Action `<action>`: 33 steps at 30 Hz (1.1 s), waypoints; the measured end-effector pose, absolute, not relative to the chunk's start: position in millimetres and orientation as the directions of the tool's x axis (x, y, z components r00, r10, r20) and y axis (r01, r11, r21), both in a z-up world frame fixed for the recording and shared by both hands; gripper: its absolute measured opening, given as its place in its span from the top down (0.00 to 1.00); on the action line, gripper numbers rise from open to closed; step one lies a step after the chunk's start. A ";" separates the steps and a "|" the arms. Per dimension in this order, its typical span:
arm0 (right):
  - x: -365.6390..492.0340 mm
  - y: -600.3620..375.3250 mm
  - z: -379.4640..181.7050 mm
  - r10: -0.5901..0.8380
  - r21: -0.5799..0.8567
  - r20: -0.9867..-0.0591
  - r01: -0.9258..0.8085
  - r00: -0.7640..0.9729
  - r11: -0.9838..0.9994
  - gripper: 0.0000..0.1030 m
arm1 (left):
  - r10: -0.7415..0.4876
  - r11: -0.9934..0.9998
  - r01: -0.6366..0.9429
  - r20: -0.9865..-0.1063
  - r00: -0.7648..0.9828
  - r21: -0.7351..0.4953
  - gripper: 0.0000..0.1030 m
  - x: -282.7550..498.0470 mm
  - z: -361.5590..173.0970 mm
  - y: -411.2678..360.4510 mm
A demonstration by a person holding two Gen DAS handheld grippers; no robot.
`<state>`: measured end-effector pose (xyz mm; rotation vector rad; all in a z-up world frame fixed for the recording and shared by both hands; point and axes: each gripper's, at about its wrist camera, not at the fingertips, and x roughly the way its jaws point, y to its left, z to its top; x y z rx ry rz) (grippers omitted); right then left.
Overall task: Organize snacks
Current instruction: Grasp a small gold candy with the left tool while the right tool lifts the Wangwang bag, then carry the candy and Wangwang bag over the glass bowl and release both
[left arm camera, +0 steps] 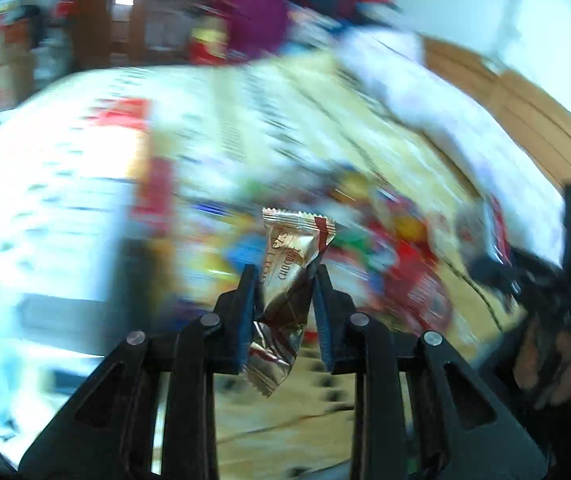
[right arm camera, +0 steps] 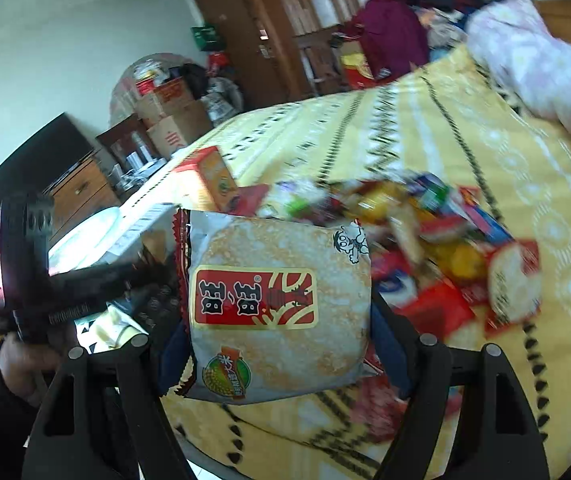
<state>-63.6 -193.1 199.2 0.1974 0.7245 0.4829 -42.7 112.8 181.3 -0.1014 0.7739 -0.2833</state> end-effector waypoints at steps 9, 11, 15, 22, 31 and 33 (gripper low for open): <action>-45.3 -1.0 263.4 0.667 0.254 -0.530 -0.652 0.524 0.714 0.21 | 0.153 0.953 -0.282 -0.617 0.772 -0.115 0.73 -93.0 216.8 292.3; -43.1 42.9 269.5 0.695 0.242 -0.530 -0.699 0.486 0.673 0.21 | 0.205 0.934 -0.339 -0.608 0.767 -0.113 0.73 -103.2 217.7 315.8; -40.9 129.2 274.7 0.734 0.221 -0.544 -0.774 0.407 0.593 0.21 | 0.280 0.909 -0.409 -0.612 0.740 -0.078 0.73 -108.9 207.9 336.5; -46.6 228.5 265.2 0.733 0.167 -0.591 -0.838 0.337 0.520 0.21 | 0.300 0.896 -0.439 -0.652 0.696 -0.057 0.73 -102.5 190.3 340.9; -43.2 266.2 250.3 0.690 0.106 -0.639 -0.849 0.341 0.518 0.21 | 0.318 0.909 -0.416 -0.645 0.695 0.001 0.73 -106.9 190.8 338.6; -41.0 269.4 247.9 0.683 0.104 -0.646 -0.847 0.341 0.521 0.21 | 0.313 0.909 -0.416 -0.648 0.694 -0.006 0.73 -106.4 188.4 341.7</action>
